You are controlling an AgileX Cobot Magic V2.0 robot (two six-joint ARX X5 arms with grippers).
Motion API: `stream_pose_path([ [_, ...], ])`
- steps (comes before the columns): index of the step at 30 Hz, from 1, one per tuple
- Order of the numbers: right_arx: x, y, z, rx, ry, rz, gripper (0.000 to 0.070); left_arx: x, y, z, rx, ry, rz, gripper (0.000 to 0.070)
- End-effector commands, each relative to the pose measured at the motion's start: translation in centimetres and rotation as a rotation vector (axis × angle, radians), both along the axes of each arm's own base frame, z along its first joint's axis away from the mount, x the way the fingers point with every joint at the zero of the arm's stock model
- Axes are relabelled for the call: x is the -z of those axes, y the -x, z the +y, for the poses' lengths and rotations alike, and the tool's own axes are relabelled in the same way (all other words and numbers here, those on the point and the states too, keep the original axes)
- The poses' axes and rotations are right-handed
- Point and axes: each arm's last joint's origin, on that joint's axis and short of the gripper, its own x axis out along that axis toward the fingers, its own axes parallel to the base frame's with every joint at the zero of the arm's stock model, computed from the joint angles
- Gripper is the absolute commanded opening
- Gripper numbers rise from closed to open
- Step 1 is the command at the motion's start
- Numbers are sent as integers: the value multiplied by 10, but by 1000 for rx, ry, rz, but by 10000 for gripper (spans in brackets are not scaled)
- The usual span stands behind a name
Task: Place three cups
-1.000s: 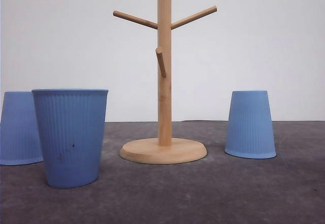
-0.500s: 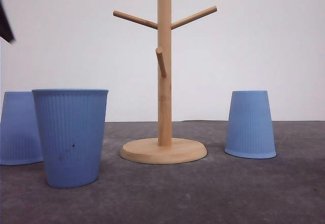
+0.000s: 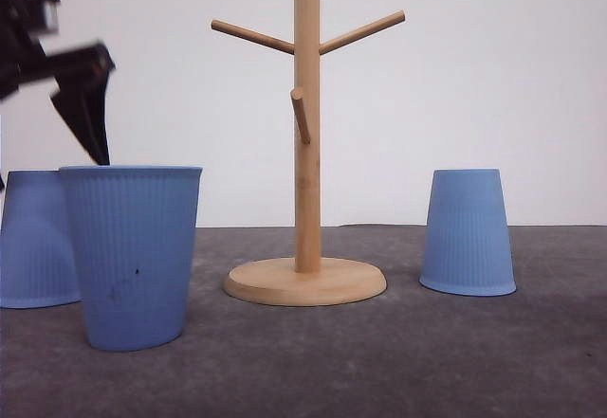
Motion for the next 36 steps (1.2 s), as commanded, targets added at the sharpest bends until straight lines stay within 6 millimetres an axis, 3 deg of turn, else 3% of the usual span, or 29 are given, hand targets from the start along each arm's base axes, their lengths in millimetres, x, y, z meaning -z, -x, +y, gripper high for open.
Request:
stream_pose_path([
  [1, -5, -1, 1, 2, -18, -22, 432, 2, -10, -1, 0, -7, -4, 683],
  [7, -6, -1, 1, 2, -21, -34, 431, 20, -25, -3, -6, -9, 15, 653],
  [12, -6, -1, 1, 2, -21, -34, 431, 19, -25, -3, -3, -2, 16, 414],
  [15, -6, -1, 1, 2, -21, -34, 431, 12, -22, -2, -6, 2, 17, 390],
  [20, -6, -1, 1, 2, -21, -34, 431, -16, -15, -1, 2, 27, -27, 390],
  [25, -7, -1, 1, 2, -22, -39, 431, -61, -5, 1, 21, 100, -95, 391],
  [31, -7, -1, 1, 0, -23, -43, 431, -115, -5, 9, 43, 326, -166, 392],
  [36, -9, -2, 1, -3, -28, -62, 431, -137, -6, 24, 64, 522, -182, 392],
])
